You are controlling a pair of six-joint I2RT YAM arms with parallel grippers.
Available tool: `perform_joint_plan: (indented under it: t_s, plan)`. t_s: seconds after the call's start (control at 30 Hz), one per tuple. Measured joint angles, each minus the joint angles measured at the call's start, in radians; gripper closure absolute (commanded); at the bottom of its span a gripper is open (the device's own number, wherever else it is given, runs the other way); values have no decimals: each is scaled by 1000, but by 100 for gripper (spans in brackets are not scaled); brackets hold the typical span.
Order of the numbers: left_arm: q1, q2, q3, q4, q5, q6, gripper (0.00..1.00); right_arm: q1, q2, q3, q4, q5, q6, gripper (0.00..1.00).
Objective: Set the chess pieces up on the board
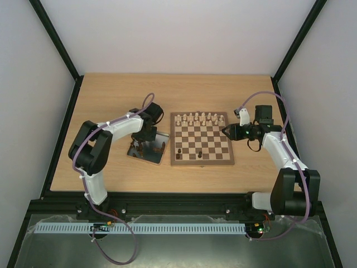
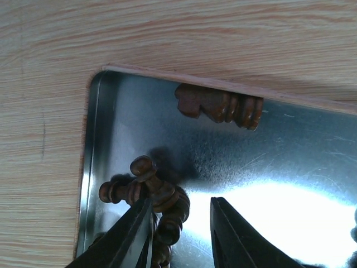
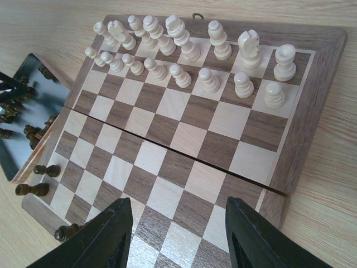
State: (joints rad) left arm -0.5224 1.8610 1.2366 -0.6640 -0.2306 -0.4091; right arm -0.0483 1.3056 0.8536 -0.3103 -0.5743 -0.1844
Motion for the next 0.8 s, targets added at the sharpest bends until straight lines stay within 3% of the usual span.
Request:
perform_joint_plan:
  t_s: [0.3,0.63,0.8]
  plan:
    - [0,0,-55,16,19,17,80,0,0,0,-2,3,-14,51]
    - [-5,0,-59,50,37,31,78,0,-8,0,-2,7,-16,51]
    - [-12,0,-59,61,35,37,84,0,-10,0,-3,7,-17,51]
